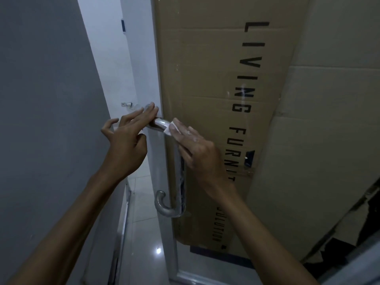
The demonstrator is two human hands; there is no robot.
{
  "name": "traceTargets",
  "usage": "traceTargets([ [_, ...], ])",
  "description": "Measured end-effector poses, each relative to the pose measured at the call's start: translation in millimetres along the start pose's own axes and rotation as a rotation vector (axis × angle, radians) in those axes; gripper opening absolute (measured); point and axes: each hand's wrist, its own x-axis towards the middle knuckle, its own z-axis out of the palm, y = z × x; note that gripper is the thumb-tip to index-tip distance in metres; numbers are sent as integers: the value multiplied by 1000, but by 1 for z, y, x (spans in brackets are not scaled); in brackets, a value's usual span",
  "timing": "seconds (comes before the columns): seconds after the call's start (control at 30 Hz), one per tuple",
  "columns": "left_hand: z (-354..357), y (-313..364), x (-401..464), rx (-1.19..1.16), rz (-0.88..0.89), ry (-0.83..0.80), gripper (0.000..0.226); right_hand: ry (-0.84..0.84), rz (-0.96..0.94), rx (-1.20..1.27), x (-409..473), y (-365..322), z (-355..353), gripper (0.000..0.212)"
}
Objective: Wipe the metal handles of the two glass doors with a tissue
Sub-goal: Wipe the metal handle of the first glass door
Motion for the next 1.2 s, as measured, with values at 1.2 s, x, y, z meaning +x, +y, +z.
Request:
traceTargets([
  [1.2, -4, 6, -3, 20, 13, -28, 83, 244, 286, -31, -30, -19, 21, 45],
])
